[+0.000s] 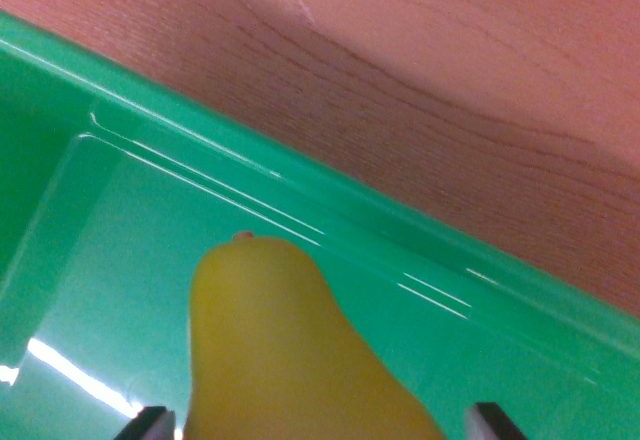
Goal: Pick fruit
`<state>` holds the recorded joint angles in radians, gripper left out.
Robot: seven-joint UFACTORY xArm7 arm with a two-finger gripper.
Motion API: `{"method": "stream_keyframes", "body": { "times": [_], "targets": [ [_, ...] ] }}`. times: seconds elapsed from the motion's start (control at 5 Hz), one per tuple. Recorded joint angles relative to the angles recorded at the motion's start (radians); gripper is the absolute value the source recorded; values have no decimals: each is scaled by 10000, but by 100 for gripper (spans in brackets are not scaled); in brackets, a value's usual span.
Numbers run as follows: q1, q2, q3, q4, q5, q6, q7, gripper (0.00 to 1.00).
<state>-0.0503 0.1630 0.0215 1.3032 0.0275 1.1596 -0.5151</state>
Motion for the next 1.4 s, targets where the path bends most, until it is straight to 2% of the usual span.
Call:
{"method": "stream_keyframes", "body": {
  "times": [0.2,0.4,0.6,0.8,1.0,1.2,1.4],
  "targets": [
    [0,0,0,0,0,0,0,100],
    [-2,-165,0,268,-3,433,10,100],
    [-2,-165,0,268,-3,433,10,100],
    [-4,-332,-1,538,-6,870,20,100],
    [-4,-332,-1,538,-6,870,20,100],
    [-6,-489,-1,793,-9,1282,29,100],
    [-6,-489,-1,793,-9,1282,29,100]
  ]
}}
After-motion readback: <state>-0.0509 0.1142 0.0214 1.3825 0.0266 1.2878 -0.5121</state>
